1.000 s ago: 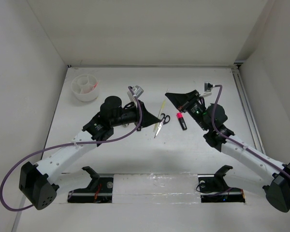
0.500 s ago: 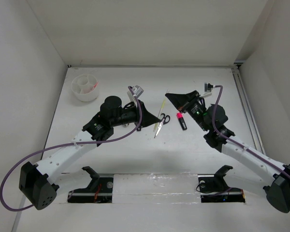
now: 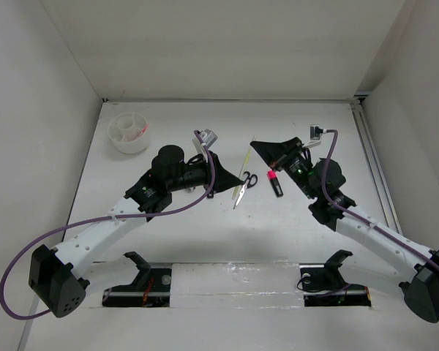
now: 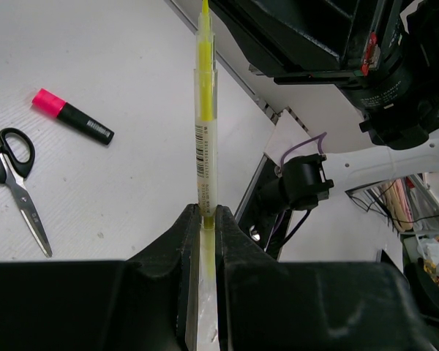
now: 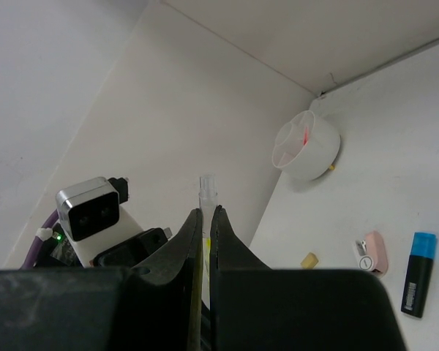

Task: Sort the stationery into containers
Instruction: Close the pen cap on the pen.

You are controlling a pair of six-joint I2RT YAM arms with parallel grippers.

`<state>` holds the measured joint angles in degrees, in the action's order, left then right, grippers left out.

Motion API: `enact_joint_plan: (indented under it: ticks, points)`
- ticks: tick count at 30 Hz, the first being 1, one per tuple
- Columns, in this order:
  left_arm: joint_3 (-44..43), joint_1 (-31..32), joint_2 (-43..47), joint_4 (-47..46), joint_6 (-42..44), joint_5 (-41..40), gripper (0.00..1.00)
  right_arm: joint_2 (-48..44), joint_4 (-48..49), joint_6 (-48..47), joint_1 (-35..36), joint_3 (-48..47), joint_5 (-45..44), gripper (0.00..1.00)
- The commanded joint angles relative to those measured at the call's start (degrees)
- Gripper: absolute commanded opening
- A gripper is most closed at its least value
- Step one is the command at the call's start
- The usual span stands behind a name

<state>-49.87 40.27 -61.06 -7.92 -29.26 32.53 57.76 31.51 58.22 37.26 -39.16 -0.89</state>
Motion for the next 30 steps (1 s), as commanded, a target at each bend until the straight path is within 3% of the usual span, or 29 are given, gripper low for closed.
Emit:
enact_joint_plan:
  ticks: [1,30]
  points:
    - [-0.9,-0.1,0.5,-3.1,0.3,1.0,0.00,-1.1,2.9,-1.1,0.6,-1.0,-0.6,0.00]
    - [-2.5,-0.1,3.2,-2.0,-1.4,-1.4,0.00,-0.5,-0.1,-5.4,4.0,1.7,-2.9,0.00]
